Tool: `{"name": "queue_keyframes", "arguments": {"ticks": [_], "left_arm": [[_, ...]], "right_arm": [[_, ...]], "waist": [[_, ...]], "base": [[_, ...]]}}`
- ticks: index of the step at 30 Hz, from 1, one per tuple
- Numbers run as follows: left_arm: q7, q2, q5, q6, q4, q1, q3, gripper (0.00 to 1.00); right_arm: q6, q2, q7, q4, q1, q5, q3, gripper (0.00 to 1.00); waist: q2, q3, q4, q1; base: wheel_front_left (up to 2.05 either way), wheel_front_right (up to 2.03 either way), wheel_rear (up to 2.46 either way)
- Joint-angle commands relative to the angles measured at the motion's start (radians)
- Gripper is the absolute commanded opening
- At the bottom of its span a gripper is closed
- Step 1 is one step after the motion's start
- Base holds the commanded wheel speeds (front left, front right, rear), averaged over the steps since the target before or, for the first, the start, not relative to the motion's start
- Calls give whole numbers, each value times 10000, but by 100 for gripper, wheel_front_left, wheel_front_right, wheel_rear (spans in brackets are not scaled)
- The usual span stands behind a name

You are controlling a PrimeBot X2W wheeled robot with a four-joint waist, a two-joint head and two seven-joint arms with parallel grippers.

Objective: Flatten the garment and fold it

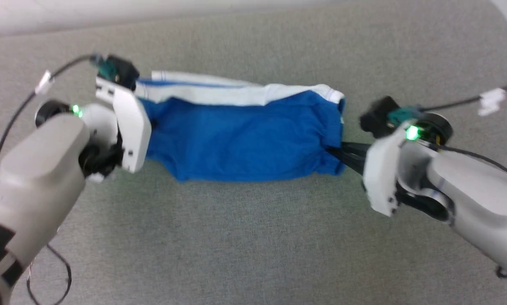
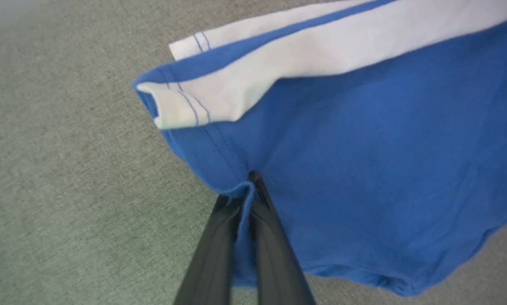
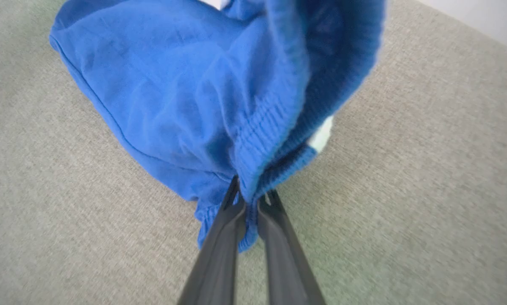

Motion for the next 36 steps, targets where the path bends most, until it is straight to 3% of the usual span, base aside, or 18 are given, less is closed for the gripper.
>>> {"name": "queue_keyframes", "arguments": {"ticks": [1,10,17,21,28,29,30,31,32,36], "left_arm": [[-115,158,14,-3,-109,193,-101,0],[-1151,1312,60,17,-2195,1815,-531,0],[-1559,1436,-159,605,-3575,3293,-635,0],[-1847,1184,-160,812,-3565,3627,-641,0],[-2719,445,-76,906,-2447,3614,-430,0],[-2817,343,-54,892,-2293,3624,-431,0],[-2895,250,-68,858,-2180,3660,-428,6],[-3092,192,-44,864,-2105,3671,-380,86],[-3368,158,-50,906,-2059,3697,-275,100],[-4614,313,112,1300,-2348,3912,113,100]], "right_arm": [[-21,-144,-120,-150,166,105,-1,0],[-21,-2060,-278,-2295,1525,1166,71,0],[-21,-3060,-18,-2537,2616,2032,-51,0],[-21,-2898,201,-2104,2910,2348,-114,0],[-21,-1816,203,-640,2864,2142,-76,0],[-21,-1682,180,-510,2864,2100,-58,25],[-21,-1593,120,-431,2859,2039,-40,84],[-21,-1550,21,-393,2840,1941,-25,100],[-21,-1533,-107,-404,2806,1837,-26,100],[-21,-1851,-608,-822,2610,1276,-137,100]], "waist": [[0,-559,137,-2],[0,-1767,577,-2],[0,-1816,854,-2],[0,-1467,877,-2],[0,-1084,764,-2],[0,-1107,749,-2],[0,-1167,739,-2],[0,-1244,720,-2],[0,-1333,687,-2],[0,-1808,593,-2]], "base": [[0,0,0],[0,0,0],[0,0,0],[0,0,0],[0,0,0],[0,0,0],[0,0,0],[0,0,0],[0,0,0],[0,0,0]]}}
